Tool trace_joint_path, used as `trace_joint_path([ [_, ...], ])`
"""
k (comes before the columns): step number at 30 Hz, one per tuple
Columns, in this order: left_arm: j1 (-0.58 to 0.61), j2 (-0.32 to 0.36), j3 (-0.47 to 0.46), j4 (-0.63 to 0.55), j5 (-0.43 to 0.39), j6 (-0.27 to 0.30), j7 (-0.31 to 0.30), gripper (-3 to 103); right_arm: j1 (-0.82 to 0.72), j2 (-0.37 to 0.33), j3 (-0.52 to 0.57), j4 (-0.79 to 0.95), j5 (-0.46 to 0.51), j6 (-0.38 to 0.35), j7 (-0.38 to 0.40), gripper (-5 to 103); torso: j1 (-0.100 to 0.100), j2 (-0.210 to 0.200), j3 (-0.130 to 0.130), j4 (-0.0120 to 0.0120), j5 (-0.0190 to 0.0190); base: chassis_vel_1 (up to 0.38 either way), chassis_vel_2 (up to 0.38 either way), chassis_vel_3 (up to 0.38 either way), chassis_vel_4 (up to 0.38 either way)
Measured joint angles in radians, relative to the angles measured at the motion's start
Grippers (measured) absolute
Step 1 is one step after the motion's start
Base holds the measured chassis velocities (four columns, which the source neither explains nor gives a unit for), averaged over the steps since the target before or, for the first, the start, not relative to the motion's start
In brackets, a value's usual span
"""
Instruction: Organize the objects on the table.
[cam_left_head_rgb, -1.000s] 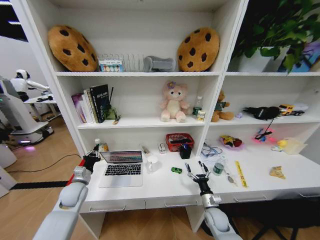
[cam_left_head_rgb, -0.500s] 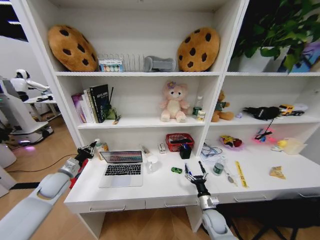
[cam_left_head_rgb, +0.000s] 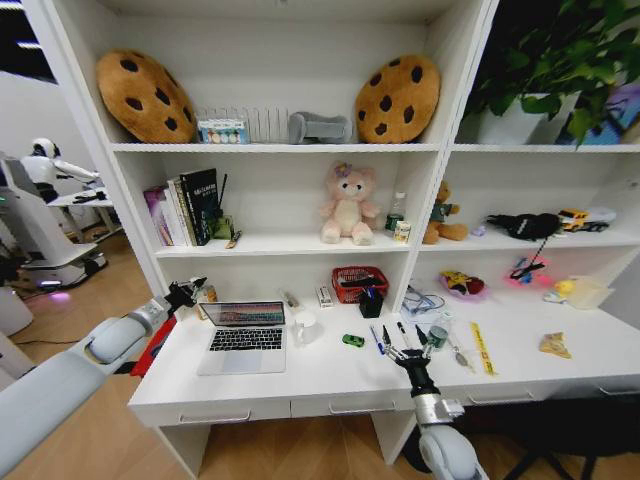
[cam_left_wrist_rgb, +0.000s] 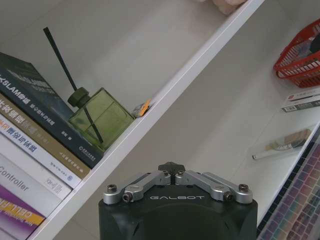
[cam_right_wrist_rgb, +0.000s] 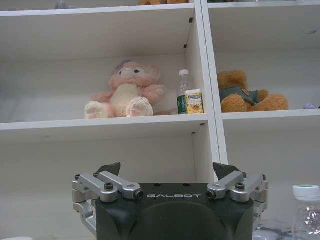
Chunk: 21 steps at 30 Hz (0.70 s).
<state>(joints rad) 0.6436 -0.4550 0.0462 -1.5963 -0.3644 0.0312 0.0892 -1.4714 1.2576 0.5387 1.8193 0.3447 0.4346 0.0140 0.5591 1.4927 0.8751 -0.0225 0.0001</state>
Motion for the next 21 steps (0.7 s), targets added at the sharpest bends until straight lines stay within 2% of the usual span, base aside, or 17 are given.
trace_joint_path([
  [2,-0.067,-0.015,0.086,0.013,-0.001,0.004,0.003,0,-0.009,-0.001,0.004,0.011,0.003,-0.001,0.004,100,0.0,0.0,0.0,0.0002,-0.0001,0.0,0.0,0.0,0.0],
  [3,-0.067,-0.015,0.086,0.013,-0.001,0.004,0.003,0,-0.009,-0.001,0.004,0.011,0.003,-0.001,0.004,100,0.0,0.0,0.0,0.0002,-0.0001,0.0,0.0,0.0,0.0],
  [6,-0.158,-0.037,0.225,0.031,-0.004,0.01,0.006,0,-0.027,0.0,0.007,0.028,0.007,-0.001,0.007,100,0.0,0.0,0.0,0.0002,0.0,0.0,0.0,0.0,0.0],
  [7,-0.158,-0.037,0.225,0.031,-0.004,0.01,0.006,0,-0.027,0.0,0.007,0.028,0.007,-0.001,0.007,100,0.0,0.0,0.0,0.0002,0.0,0.0,0.0,0.0,0.0],
  [9,-0.257,-0.054,0.342,0.06,-0.006,0.009,0.015,0,-0.049,0.001,0.012,0.046,0.011,0.004,0.01,100,0.0,0.0,0.0,0.0001,-0.0004,0.0,0.0,0.0,0.0],
  [10,-0.257,-0.054,0.342,0.06,-0.006,0.009,0.015,0,-0.049,0.001,0.012,0.046,0.011,0.004,0.01,100,0.0,0.0,0.0,0.0001,-0.0004,0.0,0.0,0.0,0.0],
  [12,-0.342,-0.062,0.436,0.085,-0.012,0.005,0.021,0,-0.065,0.0,0.017,0.055,0.012,0.013,0.014,100,0.0,0.0,0.0,-0.0003,0.0001,0.0,0.0,0.0,0.0],
  [16,-0.372,-0.047,0.49,0.076,-0.027,0.009,0.024,0,-0.062,-0.002,0.018,0.055,0.011,0.016,0.02,100,0.0,0.0,0.0,-0.0001,0.0,0.0,0.0,0.0,0.0],
  [21,-0.356,-0.009,0.51,0.054,-0.026,0.016,0.028,0,-0.054,0.011,0.008,0.053,0.007,0.017,0.024,100,0.0,0.0,0.0,0.0008,0.0,0.0,0.0,0.0,0.0],
])
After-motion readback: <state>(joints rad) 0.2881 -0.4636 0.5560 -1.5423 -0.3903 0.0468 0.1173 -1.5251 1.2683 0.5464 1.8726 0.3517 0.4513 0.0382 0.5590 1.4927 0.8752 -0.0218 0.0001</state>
